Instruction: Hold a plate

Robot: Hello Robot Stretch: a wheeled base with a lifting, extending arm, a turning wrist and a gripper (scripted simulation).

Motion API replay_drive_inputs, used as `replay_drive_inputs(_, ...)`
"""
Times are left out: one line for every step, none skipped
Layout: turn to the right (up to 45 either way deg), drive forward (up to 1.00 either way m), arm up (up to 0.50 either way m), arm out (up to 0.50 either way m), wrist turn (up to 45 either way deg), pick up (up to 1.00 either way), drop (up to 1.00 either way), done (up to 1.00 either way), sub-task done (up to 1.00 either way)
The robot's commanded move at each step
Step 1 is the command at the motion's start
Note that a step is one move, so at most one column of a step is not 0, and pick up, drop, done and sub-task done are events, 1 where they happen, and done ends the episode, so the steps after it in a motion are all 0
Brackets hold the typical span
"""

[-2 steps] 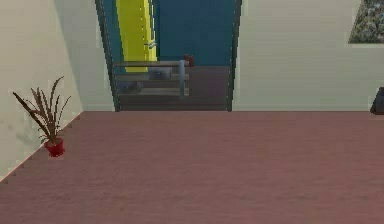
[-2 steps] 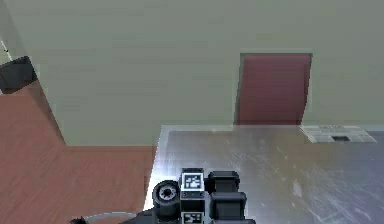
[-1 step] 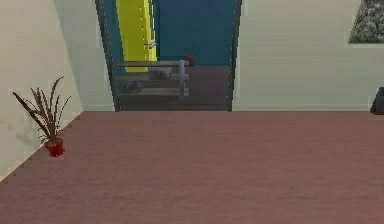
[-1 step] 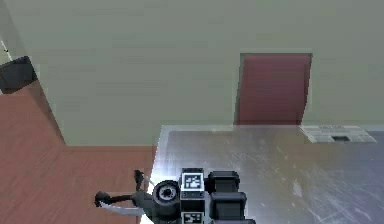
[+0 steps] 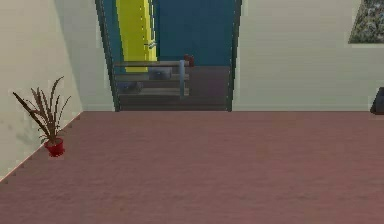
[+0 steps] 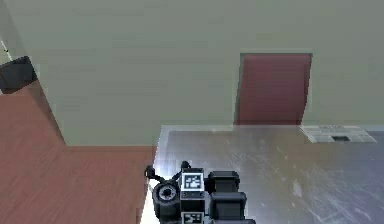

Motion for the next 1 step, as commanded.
replay_drive_inputs(0.0,0.00,-0.30,0.00,0.0,0.00,0.00,0.00,0.00)
